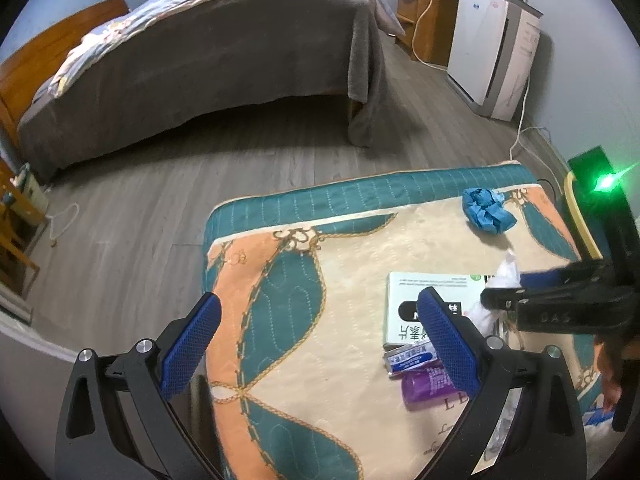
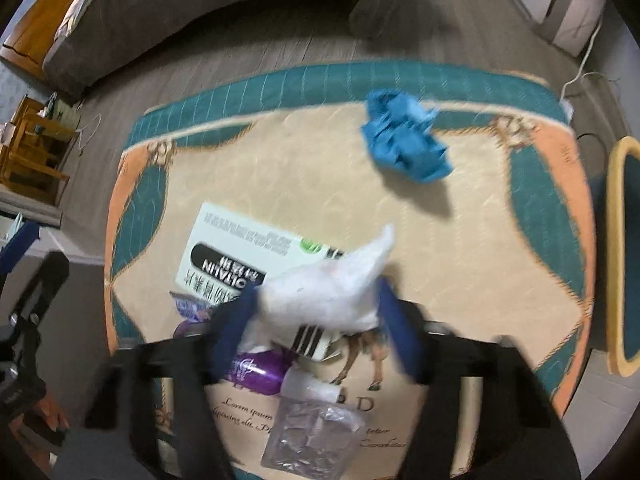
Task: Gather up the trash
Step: 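Grasp the white tissue with the right tool while the left tool grasps the small medicine packet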
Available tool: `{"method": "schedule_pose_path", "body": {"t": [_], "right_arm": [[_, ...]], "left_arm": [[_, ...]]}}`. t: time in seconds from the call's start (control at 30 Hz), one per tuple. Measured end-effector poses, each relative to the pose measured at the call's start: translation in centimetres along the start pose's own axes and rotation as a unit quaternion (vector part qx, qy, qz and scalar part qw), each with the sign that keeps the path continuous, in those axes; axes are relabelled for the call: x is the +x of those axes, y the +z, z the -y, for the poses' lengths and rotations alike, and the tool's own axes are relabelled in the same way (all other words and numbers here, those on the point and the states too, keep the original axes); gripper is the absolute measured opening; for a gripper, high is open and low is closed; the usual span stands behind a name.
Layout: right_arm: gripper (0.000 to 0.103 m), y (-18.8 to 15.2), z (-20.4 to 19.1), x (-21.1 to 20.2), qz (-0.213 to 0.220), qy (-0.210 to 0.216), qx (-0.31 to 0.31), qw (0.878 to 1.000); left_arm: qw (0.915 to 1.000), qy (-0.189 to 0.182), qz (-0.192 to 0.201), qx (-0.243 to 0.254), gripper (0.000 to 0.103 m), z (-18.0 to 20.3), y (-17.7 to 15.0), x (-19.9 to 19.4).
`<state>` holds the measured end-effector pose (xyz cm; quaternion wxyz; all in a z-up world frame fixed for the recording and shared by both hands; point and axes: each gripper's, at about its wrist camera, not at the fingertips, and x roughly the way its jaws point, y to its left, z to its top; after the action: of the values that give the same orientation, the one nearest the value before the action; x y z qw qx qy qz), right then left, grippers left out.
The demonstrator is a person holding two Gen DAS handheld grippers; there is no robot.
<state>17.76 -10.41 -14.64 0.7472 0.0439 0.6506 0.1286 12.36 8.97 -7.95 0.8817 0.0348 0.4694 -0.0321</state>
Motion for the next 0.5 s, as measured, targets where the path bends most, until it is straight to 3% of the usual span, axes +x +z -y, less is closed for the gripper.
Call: {"method": "schedule_pose_path", "body": {"t": [0.17, 0.4, 0.5], "right_arm": [[0.041, 0.1, 0.2, -2.5, 0.032, -0.023, -0.007, 0.999], [0.041, 0.1, 3.1, -7.0, 0.076, -0.061, 0.01, 0.995], [0.041, -0.1, 4.5, -8.1, 0.086, -0.042, 0.036, 0.995]], "left_arm": [[0.9999, -0.012, -0.008, 0.01, 0.097, 0.7, -0.2, 0.4], [0.998, -0.031, -0.053, 0.018, 0.097, 3.2, -1.4, 2.1], [0.9966, -0.041, -0.071, -0.003, 0.097, 4.1, -2.2, 3.1]]}}
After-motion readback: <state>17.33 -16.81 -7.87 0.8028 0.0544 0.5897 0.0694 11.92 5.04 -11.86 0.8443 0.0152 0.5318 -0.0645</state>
